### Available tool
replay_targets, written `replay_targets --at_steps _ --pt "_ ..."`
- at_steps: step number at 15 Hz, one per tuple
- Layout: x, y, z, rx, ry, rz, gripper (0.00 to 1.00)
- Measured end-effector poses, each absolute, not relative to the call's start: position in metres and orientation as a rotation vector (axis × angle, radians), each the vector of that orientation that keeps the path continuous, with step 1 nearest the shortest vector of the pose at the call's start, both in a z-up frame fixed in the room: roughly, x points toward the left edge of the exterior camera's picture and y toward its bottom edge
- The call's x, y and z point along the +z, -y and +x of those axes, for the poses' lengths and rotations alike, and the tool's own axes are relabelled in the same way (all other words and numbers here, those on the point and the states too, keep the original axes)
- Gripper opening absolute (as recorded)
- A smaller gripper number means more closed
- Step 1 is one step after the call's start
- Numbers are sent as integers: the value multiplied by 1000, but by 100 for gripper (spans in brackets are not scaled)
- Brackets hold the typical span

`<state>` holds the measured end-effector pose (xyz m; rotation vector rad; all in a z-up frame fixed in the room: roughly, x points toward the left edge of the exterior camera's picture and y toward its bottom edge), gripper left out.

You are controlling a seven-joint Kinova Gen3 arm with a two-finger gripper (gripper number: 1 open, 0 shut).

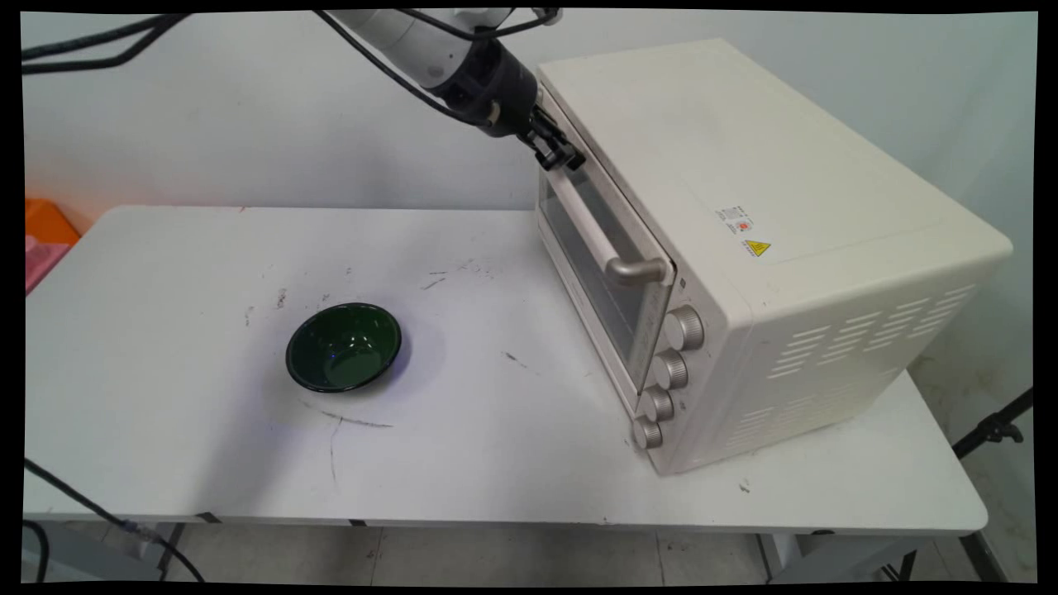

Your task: Open the oven

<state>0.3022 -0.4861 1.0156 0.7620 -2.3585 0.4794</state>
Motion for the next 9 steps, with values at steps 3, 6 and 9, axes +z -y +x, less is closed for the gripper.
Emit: replay_targets --at_steps 3,6,9 --pt "1016 482 309 474 2368 759 0" --pt "1017 476 318 462 2376 761 0" --pt "1015 466 331 442 2380 766 0"
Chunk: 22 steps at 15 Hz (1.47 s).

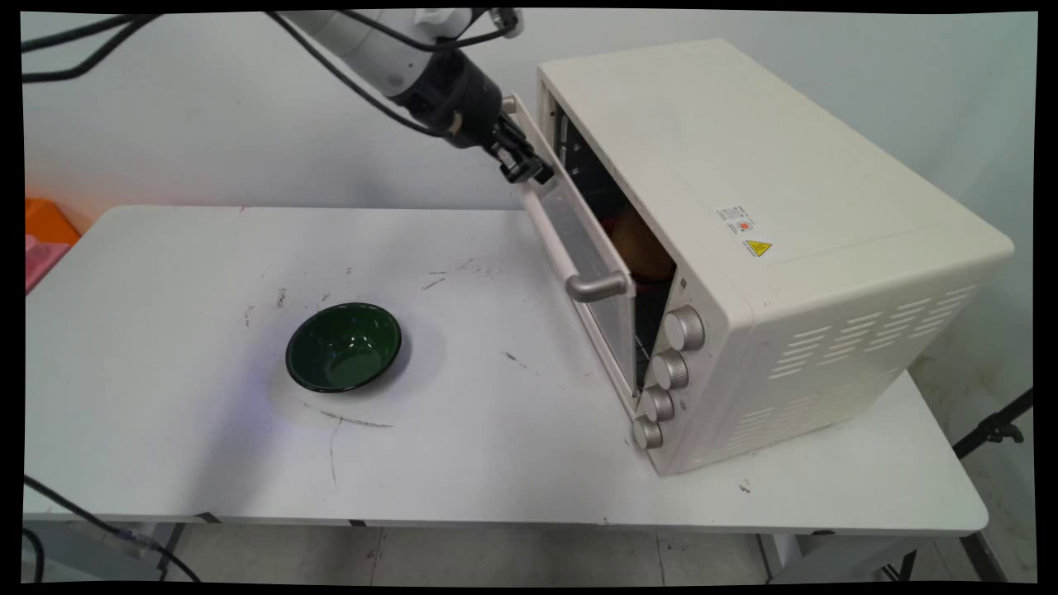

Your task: Open the oven

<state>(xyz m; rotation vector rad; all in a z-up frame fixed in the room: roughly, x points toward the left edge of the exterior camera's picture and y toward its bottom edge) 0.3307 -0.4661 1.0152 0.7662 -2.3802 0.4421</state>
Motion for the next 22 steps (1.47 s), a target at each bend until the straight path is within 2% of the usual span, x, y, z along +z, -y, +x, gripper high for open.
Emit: replay_targets --at_steps 7,22 --pt "999 442 357 401 2351 766 0" --pt "921 399 413 377 2258 729 0"
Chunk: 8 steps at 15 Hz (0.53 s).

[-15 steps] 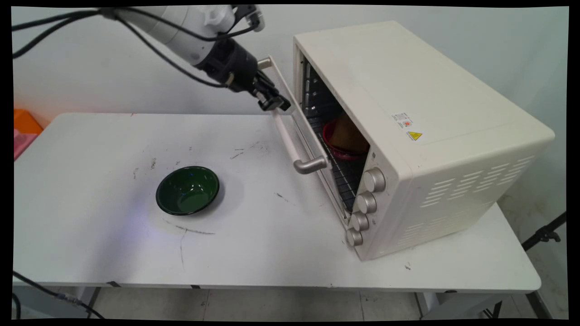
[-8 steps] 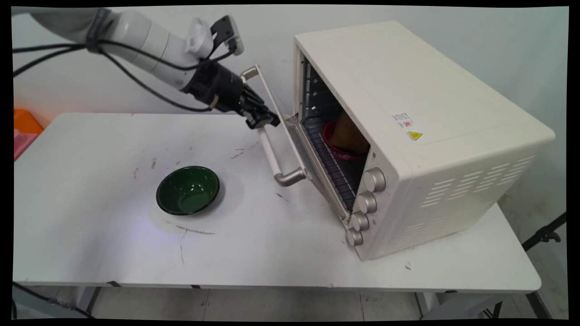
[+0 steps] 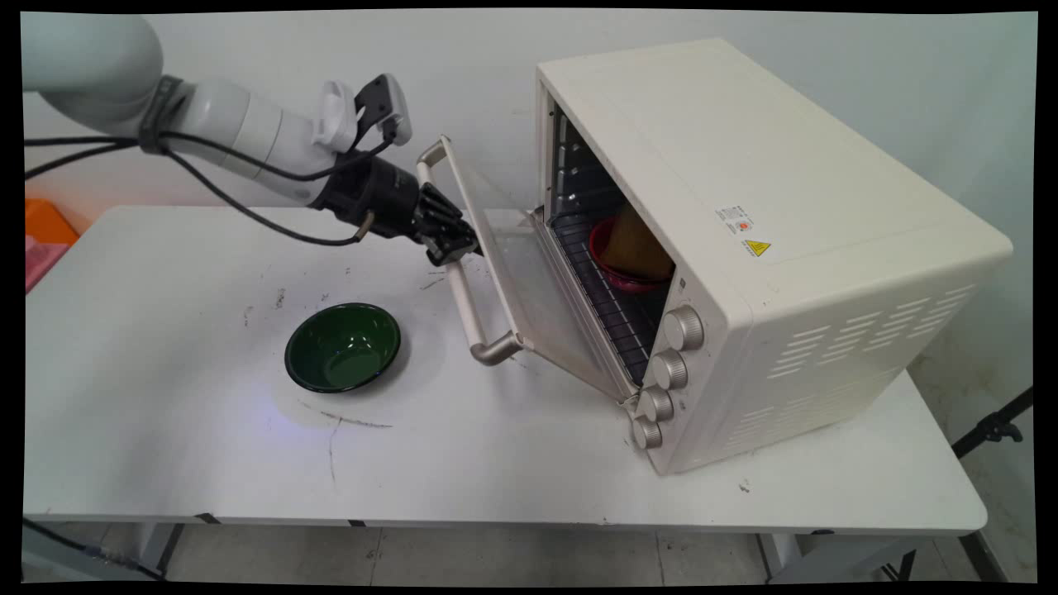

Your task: Open the oven

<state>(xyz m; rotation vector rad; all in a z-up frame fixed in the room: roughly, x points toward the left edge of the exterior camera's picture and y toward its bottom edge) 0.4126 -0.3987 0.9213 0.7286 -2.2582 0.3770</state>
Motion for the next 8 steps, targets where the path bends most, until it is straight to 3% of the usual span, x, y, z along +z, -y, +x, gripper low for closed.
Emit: replay_targets --at_steps 8 --pt "895 389 441 380 2232 700 0"
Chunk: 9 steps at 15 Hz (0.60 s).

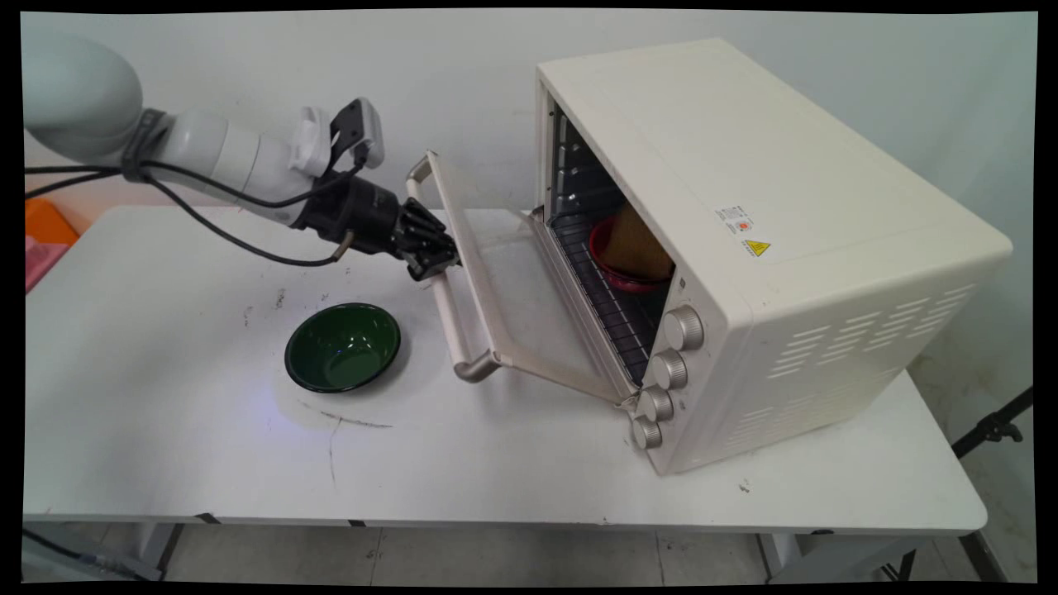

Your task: Open the oven

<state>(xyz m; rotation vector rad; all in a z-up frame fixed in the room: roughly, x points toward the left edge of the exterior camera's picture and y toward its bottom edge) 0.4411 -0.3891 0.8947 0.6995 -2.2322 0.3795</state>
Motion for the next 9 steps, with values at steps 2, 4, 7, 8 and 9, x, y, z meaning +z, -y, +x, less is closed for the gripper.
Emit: replay_targets --at_steps 2,4,7,8,9 --pt "888 387 450 381 2230 690 0" --pt "882 385 459 382 2230 684 0" --pt "874 382 471 381 2234 675 0" --pt "871 382 475 380 2238 670 0" --pt "869 381 479 379 2242 667 0"
